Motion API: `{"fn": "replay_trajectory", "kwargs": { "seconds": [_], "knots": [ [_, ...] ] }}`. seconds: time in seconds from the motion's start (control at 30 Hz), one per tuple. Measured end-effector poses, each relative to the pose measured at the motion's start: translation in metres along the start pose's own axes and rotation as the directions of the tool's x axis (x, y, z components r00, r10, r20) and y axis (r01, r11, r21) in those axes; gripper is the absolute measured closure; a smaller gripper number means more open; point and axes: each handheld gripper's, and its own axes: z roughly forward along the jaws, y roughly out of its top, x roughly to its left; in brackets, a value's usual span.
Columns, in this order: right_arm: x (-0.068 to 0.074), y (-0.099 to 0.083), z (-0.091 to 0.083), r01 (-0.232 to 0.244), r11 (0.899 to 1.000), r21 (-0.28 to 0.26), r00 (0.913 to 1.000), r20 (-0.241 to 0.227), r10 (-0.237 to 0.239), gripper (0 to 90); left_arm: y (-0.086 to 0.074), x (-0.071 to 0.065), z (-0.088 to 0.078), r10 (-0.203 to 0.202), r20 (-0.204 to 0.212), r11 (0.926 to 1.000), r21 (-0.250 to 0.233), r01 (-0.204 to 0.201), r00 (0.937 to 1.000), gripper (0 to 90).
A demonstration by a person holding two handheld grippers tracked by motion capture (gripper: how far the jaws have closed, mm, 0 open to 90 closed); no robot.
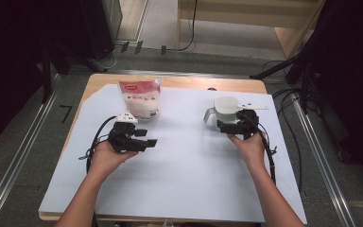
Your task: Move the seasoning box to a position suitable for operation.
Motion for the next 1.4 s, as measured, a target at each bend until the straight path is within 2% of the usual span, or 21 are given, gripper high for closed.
{"fn": "replay_trajectory", "kwargs": {
  "seconds": [0.07,0.1,0.17,0.2,0.3,0.33,0.43,0.53,0.6,0.8,0.93,1.07,1.17,1.23,1.4],
  "knots": [
    [0.001,0.000,0.004,-0.002,1.000,-0.006,1.0000,-0.001,0.002,0.9,0.000,0.000,0.001,-0.001,0.000,1.0000,0.005,0.001,1.0000,38.4],
    [0.001,0.001,0.007,-0.019,1.000,-0.009,0.9998,-0.005,0.019,1.0,0.000,0.000,0.001,-0.001,-0.002,1.0000,0.008,0.001,1.0000,38.3],
    [0.000,0.001,0.011,-0.034,0.999,-0.011,0.9994,0.003,0.034,1.0,0.000,0.000,0.001,0.012,-0.008,0.9997,0.021,-0.012,0.9999,38.2],
    [0.000,0.002,0.012,-0.039,0.999,-0.018,0.9991,0.016,0.039,1.0,0.000,-0.001,0.001,0.010,-0.010,0.9999,0.011,-0.010,0.9999,38.2],
    [0.002,0.003,0.017,-0.033,0.999,-0.026,0.9991,0.026,0.033,1.3,0.000,-0.001,0.001,0.014,-0.009,0.9998,0.013,-0.013,0.9999,38.1],
    [0.002,0.003,0.018,-0.017,0.999,-0.028,0.9991,0.039,0.018,1.7,0.000,-0.001,0.001,0.014,-0.009,0.9998,0.013,-0.013,0.9999,38.0],
    [0.003,0.004,0.020,-0.016,0.999,-0.029,0.9991,0.040,0.017,2.4,0.000,0.000,0.002,0.015,-0.013,0.9998,0.014,-0.015,0.9998,37.9],
    [0.004,0.004,0.025,-0.027,0.999,-0.042,0.9985,0.047,0.029,4.3,0.000,0.000,0.001,0.012,-0.015,0.9999,0.007,-0.012,0.9998,37.7],
    [0.003,0.003,0.029,-0.057,0.997,-0.052,0.9973,0.042,0.059,4.7,0.000,0.000,0.000,0.012,-0.014,0.9999,0.003,-0.012,0.9998,37.6],
    [0.003,0.005,0.033,-0.064,0.994,-0.083,0.9958,0.061,0.069,8.8,0.000,0.001,0.000,0.013,-0.014,0.9999,0.006,-0.013,0.9998,37.5],
    [0.002,0.005,0.035,-0.053,0.994,-0.096,0.9959,0.068,0.060,10.9,0.000,0.002,0.001,0.009,-0.004,0.9999,0.013,-0.009,1.0000,37.6],
    [0.005,0.006,0.035,-0.023,0.995,-0.093,0.9956,0.089,0.031,12.5,0.000,0.002,0.001,0.011,-0.007,0.9999,0.012,-0.011,0.9999,37.6],
    [0.005,0.006,0.034,-0.020,0.996,-0.090,0.9953,0.092,0.029,13.0,0.000,0.002,0.001,0.008,-0.011,0.9998,0.019,-0.008,0.9999,37.6],
    [0.005,0.006,0.034,-0.019,0.996,-0.088,0.9954,0.092,0.027,13.1,0.000,0.002,0.002,0.008,0.002,0.9997,0.023,-0.008,1.0000,37.6],
    [0.003,0.006,0.032,-0.014,0.996,-0.085,0.9967,0.079,0.021,13.3,0.000,0.002,0.003,0.014,0.002,0.9994,0.030,-0.014,0.9999,37.9]
  ]
}}
